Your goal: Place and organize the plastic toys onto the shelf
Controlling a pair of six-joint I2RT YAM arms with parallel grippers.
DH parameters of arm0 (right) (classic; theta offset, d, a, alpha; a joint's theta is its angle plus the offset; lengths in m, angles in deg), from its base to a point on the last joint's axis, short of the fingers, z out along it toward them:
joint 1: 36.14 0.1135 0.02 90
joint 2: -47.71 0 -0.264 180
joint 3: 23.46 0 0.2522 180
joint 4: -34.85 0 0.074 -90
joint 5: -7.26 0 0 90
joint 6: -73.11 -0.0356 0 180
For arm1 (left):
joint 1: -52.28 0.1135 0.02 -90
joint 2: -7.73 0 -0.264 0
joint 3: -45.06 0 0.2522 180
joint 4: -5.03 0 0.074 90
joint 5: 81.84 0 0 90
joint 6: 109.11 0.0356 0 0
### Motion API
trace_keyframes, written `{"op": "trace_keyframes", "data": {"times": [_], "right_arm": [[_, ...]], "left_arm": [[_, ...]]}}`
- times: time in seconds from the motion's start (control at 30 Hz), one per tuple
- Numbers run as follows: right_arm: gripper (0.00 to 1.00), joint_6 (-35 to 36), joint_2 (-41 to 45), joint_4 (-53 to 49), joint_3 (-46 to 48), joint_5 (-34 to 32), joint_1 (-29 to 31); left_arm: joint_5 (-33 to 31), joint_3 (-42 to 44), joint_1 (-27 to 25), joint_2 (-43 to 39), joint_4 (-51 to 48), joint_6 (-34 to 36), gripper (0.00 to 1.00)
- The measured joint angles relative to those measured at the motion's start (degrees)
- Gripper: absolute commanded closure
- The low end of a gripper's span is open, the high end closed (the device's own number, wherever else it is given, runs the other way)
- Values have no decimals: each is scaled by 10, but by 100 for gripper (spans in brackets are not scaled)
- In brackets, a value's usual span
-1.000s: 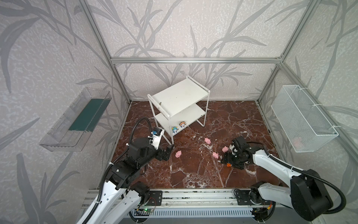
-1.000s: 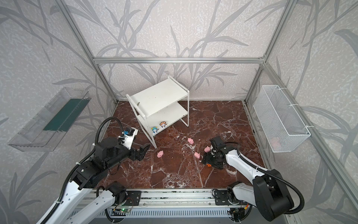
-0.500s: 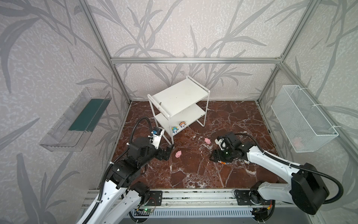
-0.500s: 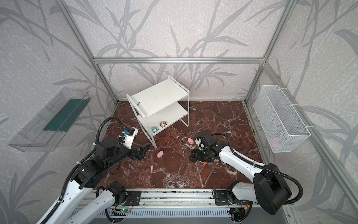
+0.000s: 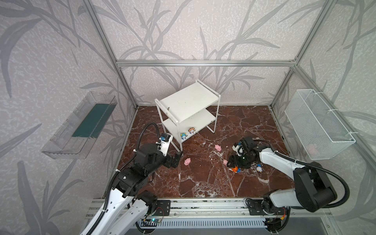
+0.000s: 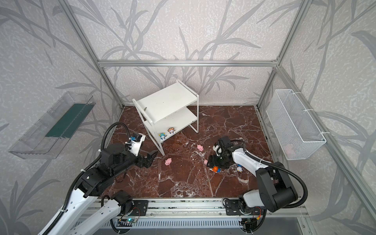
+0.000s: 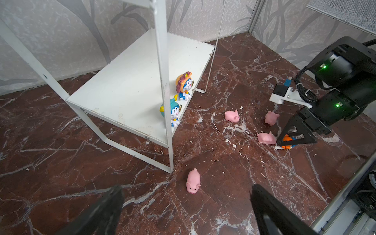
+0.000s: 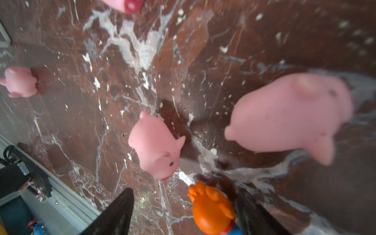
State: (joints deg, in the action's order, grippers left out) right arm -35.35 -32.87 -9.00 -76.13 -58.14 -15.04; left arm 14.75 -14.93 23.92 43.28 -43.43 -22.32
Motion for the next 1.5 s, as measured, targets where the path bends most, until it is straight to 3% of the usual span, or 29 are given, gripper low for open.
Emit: {"op": "trace_keyframes", "data": {"times": [0.3,0.77,1.03,1.2,1.33,1.5], "right_arm": [[23,3,9,2,6,35,129],[27,-23,-4,54,7,67,148],[26,-45,10,6,-144,75,294],[26,-42,37,-17,-135,51,288],[30,-21,24,-45,-111,10,284],[31,-16,3,-41,-76,8,284]], "left_arm": [[6,0,3,13,0,0,1],[13,0,4,16,0,0,1],[17,0,7,29,3,0,1],[21,0,8,33,5,0,1],[23,0,8,33,6,0,1],[23,0,8,33,6,0,1]]}}
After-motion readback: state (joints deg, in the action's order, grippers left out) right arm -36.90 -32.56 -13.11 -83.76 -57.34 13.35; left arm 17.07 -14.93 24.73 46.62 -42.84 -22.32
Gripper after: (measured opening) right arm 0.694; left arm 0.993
